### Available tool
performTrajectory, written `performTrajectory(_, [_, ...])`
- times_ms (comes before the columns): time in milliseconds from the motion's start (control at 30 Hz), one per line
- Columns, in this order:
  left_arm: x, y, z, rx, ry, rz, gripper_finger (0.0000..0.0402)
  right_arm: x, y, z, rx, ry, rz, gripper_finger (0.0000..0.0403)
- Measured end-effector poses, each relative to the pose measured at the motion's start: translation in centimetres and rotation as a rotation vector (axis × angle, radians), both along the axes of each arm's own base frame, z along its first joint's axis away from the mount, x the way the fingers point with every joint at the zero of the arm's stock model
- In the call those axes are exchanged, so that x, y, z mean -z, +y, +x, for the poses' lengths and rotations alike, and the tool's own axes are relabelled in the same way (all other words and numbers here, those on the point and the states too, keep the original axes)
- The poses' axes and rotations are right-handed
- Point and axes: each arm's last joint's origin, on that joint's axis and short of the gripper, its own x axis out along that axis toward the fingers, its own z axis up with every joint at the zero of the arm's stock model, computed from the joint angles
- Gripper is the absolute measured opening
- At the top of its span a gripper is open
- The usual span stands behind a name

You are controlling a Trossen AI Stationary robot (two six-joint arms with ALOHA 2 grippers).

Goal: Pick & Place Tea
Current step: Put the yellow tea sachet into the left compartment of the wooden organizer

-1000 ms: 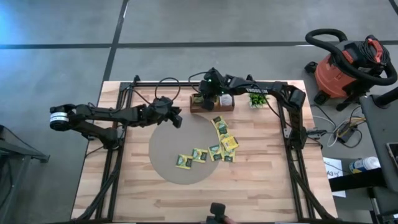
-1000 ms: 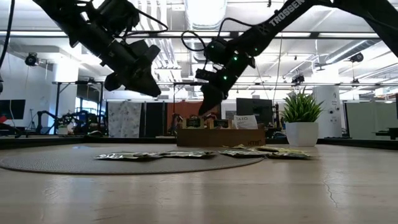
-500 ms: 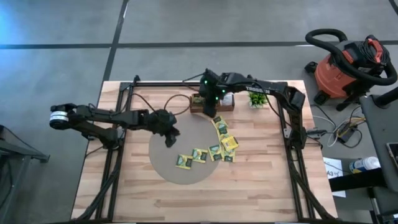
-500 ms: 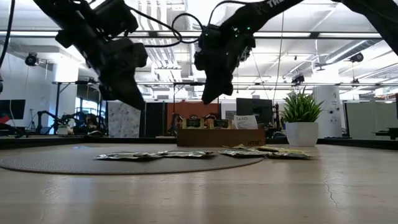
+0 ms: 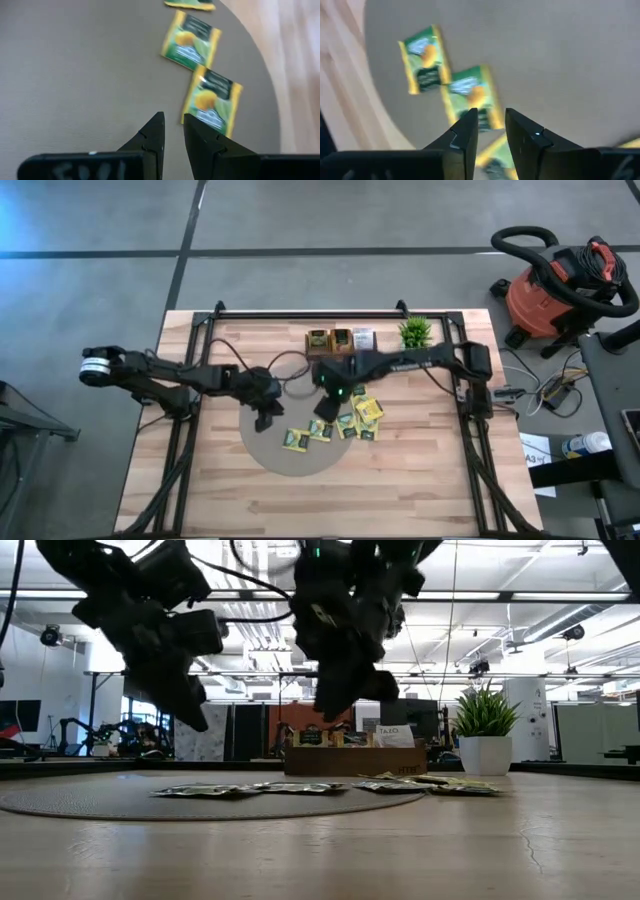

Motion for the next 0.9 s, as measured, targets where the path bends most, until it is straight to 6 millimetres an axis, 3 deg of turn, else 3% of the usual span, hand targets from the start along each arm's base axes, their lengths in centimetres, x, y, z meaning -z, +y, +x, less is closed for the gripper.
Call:
performTrajectory(300, [0.0, -4.4, -0.1, 0.150, -0.040, 0.163, 0.0067, -0.2, 6.8, 1.1, 0.215, -0.094, 0.026, 0.0115])
performTrajectory(433, [0.3, -6.9, -0.6, 0.225, -0.035, 0.238, 0.0067, 0.3, 9.7, 1.4, 0.288, -0.157, 0.062, 0.0136])
performTrajectory(567, [0.7, -8.0, -1.2, 0.236, -0.007, 0.335, 0.0067, 1.0, 12.3, 0.6, 0.433, -0.174, 0.019, 0.0166])
performTrajectory(733, [0.8, -8.1, -1.3, 0.216, -0.006, 0.347, 0.0067, 1.5, 14.0, -0.1, 0.627, -0.170, 0.082, 0.0199])
performTrajectory(900, [1.2, -8.6, -0.8, 0.311, -0.022, 0.279, 0.0067, 3.4, 14.3, 1.0, 0.746, -0.160, 0.220, 0.0210])
